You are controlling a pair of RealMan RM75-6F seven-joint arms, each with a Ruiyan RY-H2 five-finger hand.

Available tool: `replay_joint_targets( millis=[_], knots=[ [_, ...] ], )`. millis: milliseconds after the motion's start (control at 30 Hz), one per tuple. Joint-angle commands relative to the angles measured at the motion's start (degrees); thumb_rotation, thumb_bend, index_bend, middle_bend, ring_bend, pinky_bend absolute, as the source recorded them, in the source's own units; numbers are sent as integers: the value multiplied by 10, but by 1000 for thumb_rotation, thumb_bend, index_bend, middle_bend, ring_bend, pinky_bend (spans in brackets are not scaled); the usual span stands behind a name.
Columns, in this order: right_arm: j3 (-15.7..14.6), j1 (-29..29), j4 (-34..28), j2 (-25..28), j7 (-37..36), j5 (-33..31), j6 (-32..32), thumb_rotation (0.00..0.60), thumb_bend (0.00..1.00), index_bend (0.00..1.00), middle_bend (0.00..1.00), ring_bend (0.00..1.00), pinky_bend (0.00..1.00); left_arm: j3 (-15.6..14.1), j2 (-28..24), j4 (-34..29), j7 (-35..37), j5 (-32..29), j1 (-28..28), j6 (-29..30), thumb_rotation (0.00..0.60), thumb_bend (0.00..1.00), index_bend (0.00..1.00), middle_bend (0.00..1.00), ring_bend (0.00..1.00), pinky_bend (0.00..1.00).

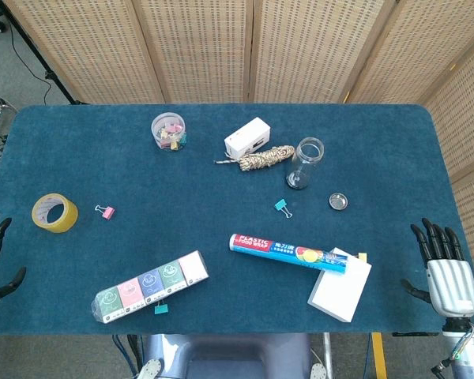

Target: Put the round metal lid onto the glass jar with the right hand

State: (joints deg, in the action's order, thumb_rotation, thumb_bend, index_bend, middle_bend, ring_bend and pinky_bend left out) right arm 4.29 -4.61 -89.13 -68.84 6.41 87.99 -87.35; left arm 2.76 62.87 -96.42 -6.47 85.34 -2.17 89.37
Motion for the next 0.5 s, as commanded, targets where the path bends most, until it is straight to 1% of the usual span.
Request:
replay_joint_targets(
  millis=[33, 300, 500],
  knots=[
    [-1, 0, 1, 0, 2, 0, 1, 600, 108, 0, 0, 0, 0, 0, 0, 0, -2, 2, 1, 3, 600, 275, 0, 0, 0, 0],
    [-3, -1, -6, 5, 6, -6, 9, 600, 102, 0, 0, 0, 0, -4, -2, -1, 7, 6, 7, 8, 600, 264, 0, 0, 0, 0],
    [6, -18, -11, 6, 9, -17, 35, 600, 102, 0, 0, 0, 0, 0, -4, -3, 12, 3, 8, 11, 600, 261, 0, 0, 0, 0]
  ],
)
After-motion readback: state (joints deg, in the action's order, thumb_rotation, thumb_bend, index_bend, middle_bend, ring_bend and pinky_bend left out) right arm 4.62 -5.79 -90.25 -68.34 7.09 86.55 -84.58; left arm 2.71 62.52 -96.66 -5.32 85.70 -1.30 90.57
